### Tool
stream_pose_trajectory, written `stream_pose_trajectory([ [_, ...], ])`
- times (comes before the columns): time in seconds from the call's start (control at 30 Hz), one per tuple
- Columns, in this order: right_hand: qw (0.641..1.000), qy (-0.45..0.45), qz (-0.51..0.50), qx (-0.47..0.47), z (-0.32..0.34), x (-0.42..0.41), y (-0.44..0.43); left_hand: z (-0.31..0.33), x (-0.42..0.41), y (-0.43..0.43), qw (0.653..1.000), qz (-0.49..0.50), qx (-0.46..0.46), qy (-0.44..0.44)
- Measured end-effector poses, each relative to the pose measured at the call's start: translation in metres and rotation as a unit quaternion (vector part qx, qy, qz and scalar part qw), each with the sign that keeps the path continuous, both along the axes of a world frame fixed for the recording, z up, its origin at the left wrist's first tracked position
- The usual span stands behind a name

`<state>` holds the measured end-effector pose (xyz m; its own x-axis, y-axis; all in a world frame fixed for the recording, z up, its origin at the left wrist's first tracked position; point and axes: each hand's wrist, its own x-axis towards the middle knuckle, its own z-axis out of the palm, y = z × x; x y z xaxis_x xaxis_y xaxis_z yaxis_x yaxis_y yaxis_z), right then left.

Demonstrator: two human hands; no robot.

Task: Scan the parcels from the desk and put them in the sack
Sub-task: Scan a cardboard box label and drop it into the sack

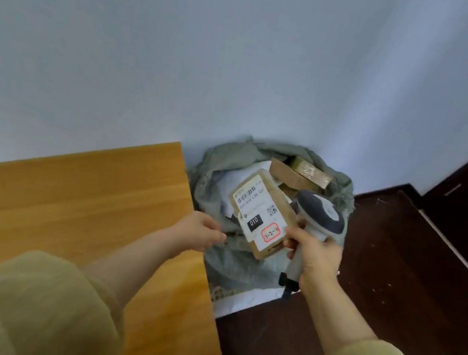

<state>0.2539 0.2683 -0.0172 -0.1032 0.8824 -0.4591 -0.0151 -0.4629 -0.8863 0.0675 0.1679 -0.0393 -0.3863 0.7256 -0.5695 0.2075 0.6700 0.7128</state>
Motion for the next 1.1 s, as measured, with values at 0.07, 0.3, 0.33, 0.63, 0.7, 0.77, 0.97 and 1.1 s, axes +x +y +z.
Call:
stream_pose_trajectory([
  [0.07, 0.999, -0.041, 0.002, 0.015, -0.011, 0.031, 0.046, -0.028, 0.026, 0.042, 0.995, -0.06, -0.026, 0.073],
  [0.3, 0.992, -0.109, 0.035, 0.049, -0.052, 0.084, 0.146, -0.119, 0.07, 0.128, 0.931, -0.225, -0.12, 0.26],
  [0.33, 0.991, -0.113, 0.041, 0.052, -0.059, 0.086, 0.153, -0.131, 0.069, 0.137, 0.924, -0.238, -0.135, 0.267],
  [0.63, 0.983, -0.145, 0.093, 0.07, -0.095, 0.077, 0.187, -0.187, 0.061, 0.168, 0.781, -0.375, -0.259, 0.427],
  [0.7, 0.979, -0.16, 0.096, 0.079, -0.093, 0.07, 0.191, -0.18, 0.067, 0.158, 0.798, -0.407, -0.234, 0.378],
  [0.77, 0.971, -0.185, 0.124, 0.091, -0.088, 0.058, 0.192, -0.167, 0.071, 0.146, 0.82, -0.435, -0.206, 0.309],
  [0.97, 0.889, -0.3, 0.318, 0.135, -0.076, 0.006, 0.191, -0.134, 0.06, 0.129, 0.805, -0.512, -0.195, 0.226],
  [1.1, 0.856, -0.322, 0.367, 0.171, -0.082, -0.02, 0.187, -0.124, 0.05, 0.122, 0.816, -0.497, -0.177, 0.238],
])
